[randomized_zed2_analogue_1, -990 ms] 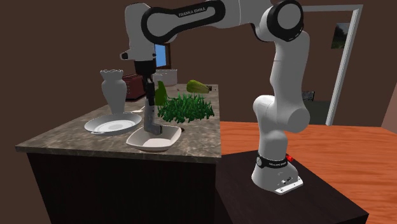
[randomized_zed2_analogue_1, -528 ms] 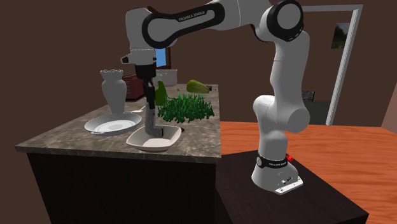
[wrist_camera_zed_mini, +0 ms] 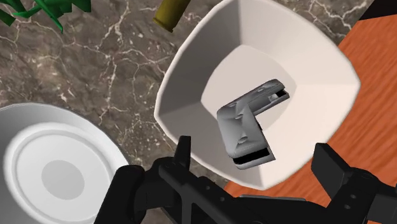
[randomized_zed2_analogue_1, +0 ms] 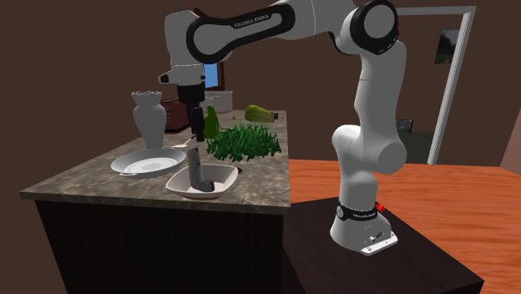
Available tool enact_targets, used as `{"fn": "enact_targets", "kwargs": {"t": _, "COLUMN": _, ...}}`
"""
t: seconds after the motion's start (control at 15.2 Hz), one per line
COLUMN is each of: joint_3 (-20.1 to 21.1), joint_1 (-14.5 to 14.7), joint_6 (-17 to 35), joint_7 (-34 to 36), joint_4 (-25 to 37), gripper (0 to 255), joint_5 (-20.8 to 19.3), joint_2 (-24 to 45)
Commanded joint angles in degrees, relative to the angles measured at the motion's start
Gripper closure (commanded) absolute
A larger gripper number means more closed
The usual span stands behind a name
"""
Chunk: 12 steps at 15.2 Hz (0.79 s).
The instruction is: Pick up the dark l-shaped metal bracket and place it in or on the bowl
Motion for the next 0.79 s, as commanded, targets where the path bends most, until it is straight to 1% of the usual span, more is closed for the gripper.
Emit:
{"fn": "enact_targets", "kwargs": {"t": 0.0, "joint_3": 0.1, "joint_1": 0.1, "joint_6": -1.9, "joint_7": 0.0, "joint_4": 1.9, "gripper": 0, "joint_5": 0.0, "joint_2": 0.0}}
{"fn": "enact_targets", "kwargs": {"t": 0.2, "joint_3": 0.3, "joint_1": 0.2, "joint_6": -7.3, "joint_7": -0.2, "joint_4": 7.6, "gripper": 0, "joint_5": 0.2, "joint_2": 0.3}}
{"fn": "enact_targets", "kwargs": {"t": 0.73, "joint_3": 0.3, "joint_1": 0.2, "joint_6": -7.3, "joint_7": -0.2, "joint_4": 7.6, "gripper": 0, "joint_5": 0.2, "joint_2": 0.3}}
